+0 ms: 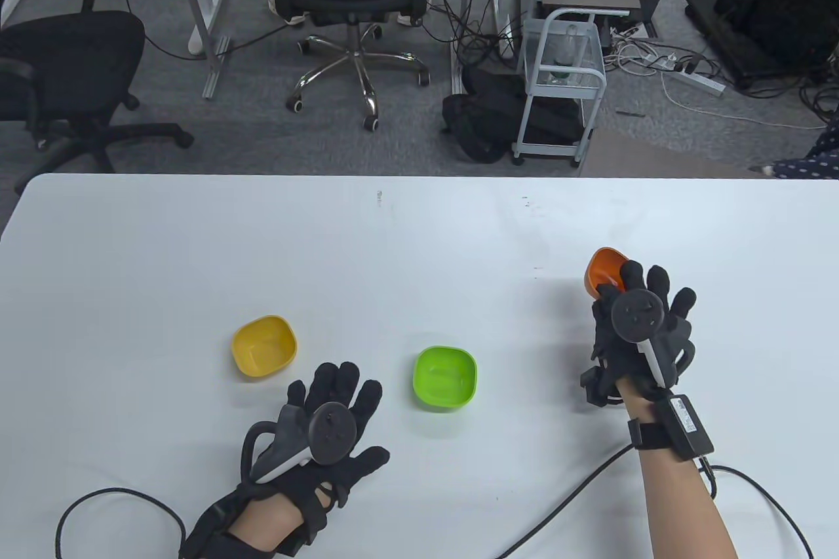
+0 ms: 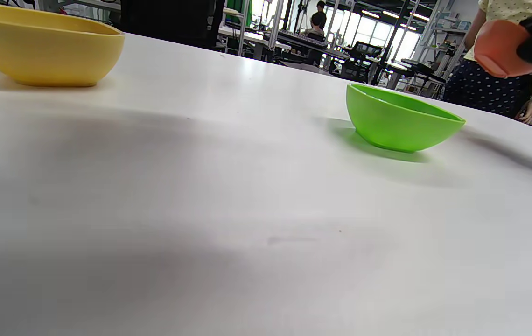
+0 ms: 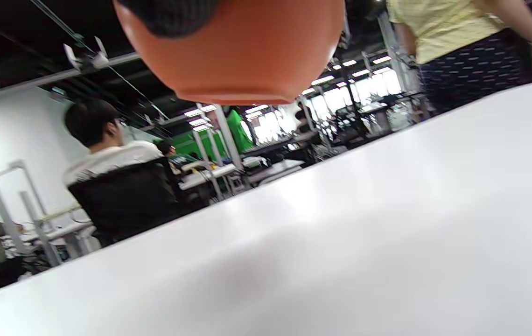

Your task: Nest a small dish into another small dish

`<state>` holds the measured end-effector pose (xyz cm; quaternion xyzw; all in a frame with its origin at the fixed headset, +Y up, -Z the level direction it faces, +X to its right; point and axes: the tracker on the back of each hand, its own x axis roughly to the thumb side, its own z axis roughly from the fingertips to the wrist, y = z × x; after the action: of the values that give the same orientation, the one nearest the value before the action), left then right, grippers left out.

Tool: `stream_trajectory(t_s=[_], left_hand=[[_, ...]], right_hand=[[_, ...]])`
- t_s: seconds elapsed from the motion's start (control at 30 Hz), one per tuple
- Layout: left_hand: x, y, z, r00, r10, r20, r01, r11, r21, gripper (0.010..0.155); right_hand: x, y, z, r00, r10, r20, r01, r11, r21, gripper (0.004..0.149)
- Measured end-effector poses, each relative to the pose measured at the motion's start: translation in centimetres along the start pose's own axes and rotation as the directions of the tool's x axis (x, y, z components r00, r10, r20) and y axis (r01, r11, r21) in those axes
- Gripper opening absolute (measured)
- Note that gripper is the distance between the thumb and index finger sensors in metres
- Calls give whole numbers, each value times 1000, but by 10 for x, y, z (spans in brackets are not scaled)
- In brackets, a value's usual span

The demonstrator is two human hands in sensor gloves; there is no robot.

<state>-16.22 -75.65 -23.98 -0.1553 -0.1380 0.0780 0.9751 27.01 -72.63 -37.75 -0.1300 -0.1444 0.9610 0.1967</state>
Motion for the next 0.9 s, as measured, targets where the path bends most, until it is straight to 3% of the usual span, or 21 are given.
stream_trajectory(t_s=[0.23, 0.57, 0.77, 0.9], left_hand=[[1, -1, 1, 1000, -7, 5, 7, 1000, 7, 84], [2, -2, 2, 1000, -14, 15, 13, 1000, 14, 84], [4, -4, 2, 1000, -19, 21, 19, 1000, 9, 84], [4, -4, 3, 1000, -18, 19, 18, 1000, 11, 84]], right_hand=[[43, -11, 29, 978, -5, 206, 17, 998, -55, 40], [106, -14, 84, 901, 25, 432, -35, 999, 15, 39], [140, 0, 123, 823, 45, 566, -88, 995, 49, 39], [156, 31, 146, 777, 35, 629, -145, 982, 125, 39]])
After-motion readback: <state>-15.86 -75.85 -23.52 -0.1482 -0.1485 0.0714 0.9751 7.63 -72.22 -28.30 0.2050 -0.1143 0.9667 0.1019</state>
